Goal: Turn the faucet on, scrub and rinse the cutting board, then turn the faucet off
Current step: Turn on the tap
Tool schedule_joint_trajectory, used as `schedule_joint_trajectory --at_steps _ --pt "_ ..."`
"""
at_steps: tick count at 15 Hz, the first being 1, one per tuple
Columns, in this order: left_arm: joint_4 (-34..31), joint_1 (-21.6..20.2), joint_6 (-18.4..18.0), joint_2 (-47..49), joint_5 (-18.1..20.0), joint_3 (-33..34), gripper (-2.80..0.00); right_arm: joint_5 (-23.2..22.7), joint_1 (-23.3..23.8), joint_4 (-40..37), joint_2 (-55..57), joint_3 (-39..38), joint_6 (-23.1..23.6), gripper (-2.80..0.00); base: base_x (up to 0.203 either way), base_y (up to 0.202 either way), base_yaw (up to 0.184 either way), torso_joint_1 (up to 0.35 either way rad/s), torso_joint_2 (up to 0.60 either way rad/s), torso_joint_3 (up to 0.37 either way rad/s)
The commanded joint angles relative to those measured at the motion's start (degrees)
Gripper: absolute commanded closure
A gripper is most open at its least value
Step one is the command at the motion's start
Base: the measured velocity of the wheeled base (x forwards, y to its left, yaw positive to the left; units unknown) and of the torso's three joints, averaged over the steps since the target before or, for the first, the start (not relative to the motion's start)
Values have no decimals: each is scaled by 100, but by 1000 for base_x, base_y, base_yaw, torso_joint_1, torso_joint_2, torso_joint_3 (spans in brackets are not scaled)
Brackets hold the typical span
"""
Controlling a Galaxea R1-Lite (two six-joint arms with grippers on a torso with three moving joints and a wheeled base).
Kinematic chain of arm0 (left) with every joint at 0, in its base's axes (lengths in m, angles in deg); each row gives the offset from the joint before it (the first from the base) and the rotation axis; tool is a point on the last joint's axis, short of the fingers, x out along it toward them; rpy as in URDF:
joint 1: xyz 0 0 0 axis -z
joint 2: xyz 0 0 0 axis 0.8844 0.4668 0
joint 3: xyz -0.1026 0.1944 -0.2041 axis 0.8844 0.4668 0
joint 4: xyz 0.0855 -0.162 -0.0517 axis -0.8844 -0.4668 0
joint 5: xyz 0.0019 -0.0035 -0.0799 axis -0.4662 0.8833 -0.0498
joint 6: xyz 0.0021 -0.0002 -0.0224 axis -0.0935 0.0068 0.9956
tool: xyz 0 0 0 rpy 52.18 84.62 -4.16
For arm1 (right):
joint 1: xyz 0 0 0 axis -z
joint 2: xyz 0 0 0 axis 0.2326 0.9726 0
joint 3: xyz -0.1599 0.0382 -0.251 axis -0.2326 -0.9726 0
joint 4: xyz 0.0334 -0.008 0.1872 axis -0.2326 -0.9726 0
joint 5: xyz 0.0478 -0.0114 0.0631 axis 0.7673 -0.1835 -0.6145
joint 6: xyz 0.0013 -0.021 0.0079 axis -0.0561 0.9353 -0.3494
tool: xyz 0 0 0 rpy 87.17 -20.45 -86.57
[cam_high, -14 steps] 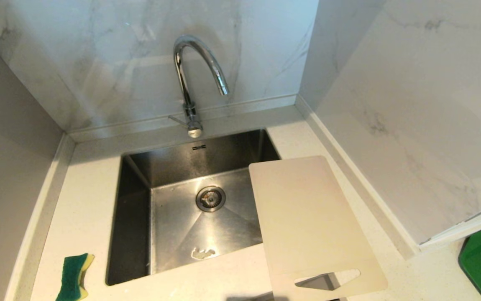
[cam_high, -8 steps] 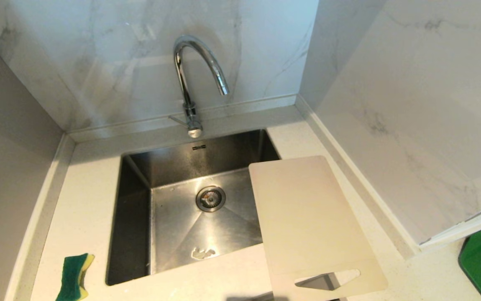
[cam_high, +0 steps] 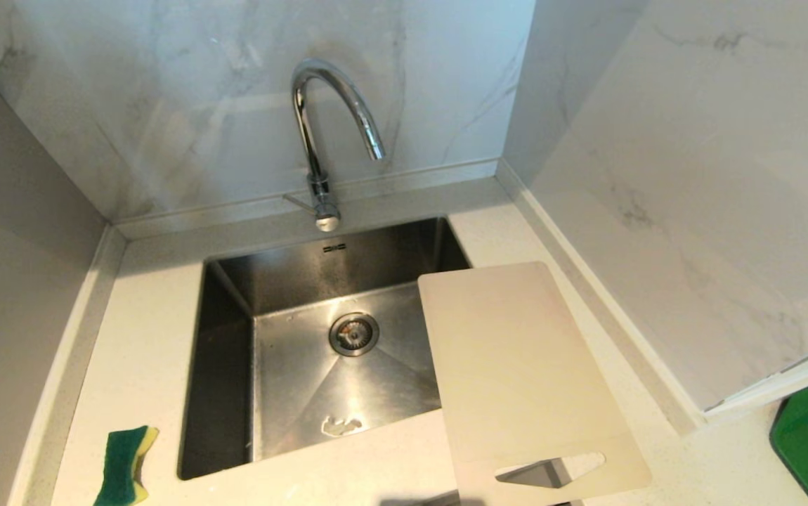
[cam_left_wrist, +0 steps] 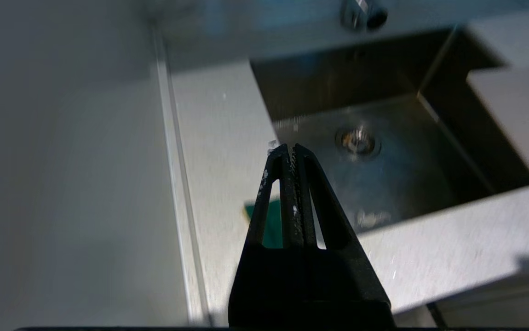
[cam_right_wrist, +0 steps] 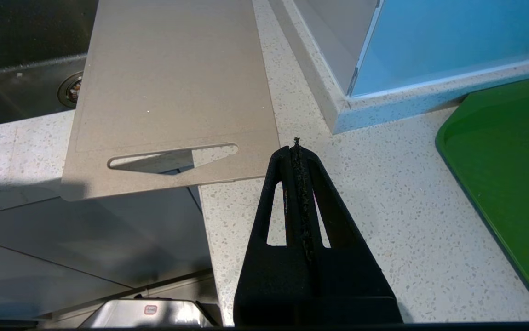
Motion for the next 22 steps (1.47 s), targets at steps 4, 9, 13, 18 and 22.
schedule_joint_trajectory --at_steps 4,9,13,18,22 --pt "-43 16 -197 3542 37 -3319 0 -2 -5 5 0 -6 11 0 0 0 0 0 0 0" --pt "-74 251 -311 5821 295 -5357 0 -2 -8 10 0 -9 11 0 0 0 0 0 0 0" --pt "-46 1037 -198 7382 346 -6309 0 -2 -4 6 0 -9 11 0 0 0 0 0 0 0" --pt "268 1260 489 9029 537 -7194 0 -2 -2 10 0 0 11 0 0 0 0 0 0 0" --pt "617 1126 1622 9774 1453 -7783 0 -2 -5 5 9 -6 11 0 0 0 0 0 0 0"
